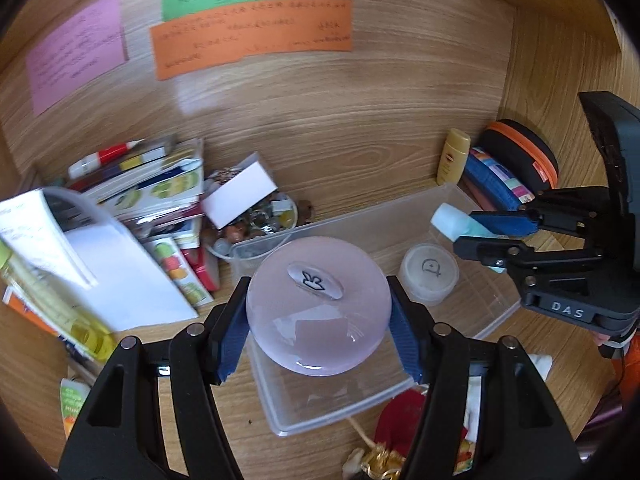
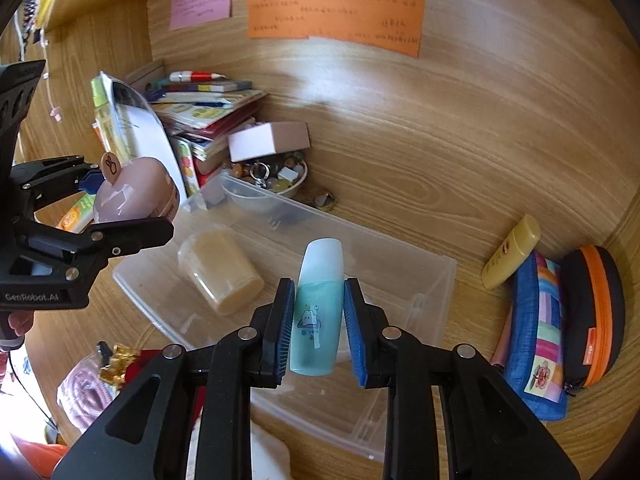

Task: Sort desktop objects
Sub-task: 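Carry the pink compact with left while right carries blue bottle over clear box, then lower pink compact into clear box and open left while right releases blue bottle, then withdraw both grippers from the box toward the bagged pink rope and pouches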

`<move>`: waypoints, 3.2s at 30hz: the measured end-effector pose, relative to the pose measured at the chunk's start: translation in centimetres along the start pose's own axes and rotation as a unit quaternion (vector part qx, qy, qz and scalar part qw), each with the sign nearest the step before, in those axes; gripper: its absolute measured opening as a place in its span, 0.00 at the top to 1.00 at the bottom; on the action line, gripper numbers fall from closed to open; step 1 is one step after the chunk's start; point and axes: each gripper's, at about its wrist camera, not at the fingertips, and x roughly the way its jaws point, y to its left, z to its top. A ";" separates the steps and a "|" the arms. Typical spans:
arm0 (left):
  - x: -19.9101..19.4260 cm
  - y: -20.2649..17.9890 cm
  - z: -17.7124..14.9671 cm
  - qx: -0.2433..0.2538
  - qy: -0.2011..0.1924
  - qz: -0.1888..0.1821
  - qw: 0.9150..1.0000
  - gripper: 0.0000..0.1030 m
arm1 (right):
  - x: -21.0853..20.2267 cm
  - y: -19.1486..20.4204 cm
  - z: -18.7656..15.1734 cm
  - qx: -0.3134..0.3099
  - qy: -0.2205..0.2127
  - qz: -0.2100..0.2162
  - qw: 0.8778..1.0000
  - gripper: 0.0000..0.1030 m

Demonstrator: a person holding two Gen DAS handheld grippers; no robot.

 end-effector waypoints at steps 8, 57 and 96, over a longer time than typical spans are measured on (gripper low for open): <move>2.8 -0.9 1.1 0.009 0.020 -0.018 1.000 0.39 | 2.2 -1.6 -0.1 0.009 0.019 0.000 1.000 0.78; 9.4 -2.9 1.4 0.048 0.107 -0.017 0.993 0.35 | 6.9 -1.0 -1.9 -0.050 0.075 -0.055 0.994 0.75; -8.0 -2.7 -4.3 -0.007 -0.017 0.048 0.999 0.05 | -9.8 2.6 -3.8 0.011 -0.069 -0.133 0.989 0.06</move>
